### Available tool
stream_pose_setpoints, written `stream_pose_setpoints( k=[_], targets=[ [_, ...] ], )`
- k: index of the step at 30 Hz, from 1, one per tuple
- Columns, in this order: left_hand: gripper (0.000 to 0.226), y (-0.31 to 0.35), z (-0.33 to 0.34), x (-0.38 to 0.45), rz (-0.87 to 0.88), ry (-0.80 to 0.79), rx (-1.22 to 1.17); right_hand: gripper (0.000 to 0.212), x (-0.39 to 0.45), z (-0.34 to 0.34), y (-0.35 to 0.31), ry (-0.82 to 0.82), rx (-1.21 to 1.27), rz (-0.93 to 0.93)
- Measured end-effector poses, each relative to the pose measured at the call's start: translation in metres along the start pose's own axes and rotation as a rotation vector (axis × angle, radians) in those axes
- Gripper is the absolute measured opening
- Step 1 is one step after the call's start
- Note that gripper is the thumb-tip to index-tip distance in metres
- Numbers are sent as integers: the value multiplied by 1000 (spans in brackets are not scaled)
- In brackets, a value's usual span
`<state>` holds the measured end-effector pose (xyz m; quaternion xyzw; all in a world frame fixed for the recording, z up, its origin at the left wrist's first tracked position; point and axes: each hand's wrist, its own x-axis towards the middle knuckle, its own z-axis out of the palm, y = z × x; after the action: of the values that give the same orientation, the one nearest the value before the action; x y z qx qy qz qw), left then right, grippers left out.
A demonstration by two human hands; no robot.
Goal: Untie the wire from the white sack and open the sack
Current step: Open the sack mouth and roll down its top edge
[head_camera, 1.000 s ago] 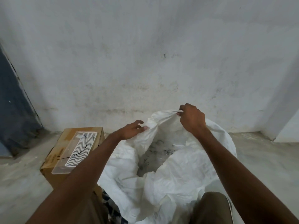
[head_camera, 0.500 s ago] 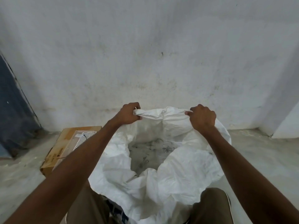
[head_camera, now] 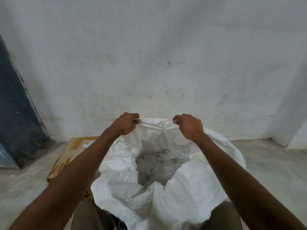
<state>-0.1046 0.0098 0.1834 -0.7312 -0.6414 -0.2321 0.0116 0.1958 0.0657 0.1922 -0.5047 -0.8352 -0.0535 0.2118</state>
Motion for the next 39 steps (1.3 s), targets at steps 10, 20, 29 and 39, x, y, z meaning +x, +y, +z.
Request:
stream_pose_setpoints(
  k=[10, 20, 29, 39],
  targets=[
    [29, 24, 47, 15, 75, -75, -146, 16, 18, 9, 2, 104, -154, -118],
    [31, 40, 49, 47, -214, -183, -756, 22, 43, 25, 13, -229, 254, 243],
    [47, 27, 81, 62, 391, -13, 69, 42, 60, 23, 40, -509, 705, 371],
    [70, 32, 85, 76, -90, -495, -353, 46, 58, 42, 41, -272, 18, -109]
  ],
)
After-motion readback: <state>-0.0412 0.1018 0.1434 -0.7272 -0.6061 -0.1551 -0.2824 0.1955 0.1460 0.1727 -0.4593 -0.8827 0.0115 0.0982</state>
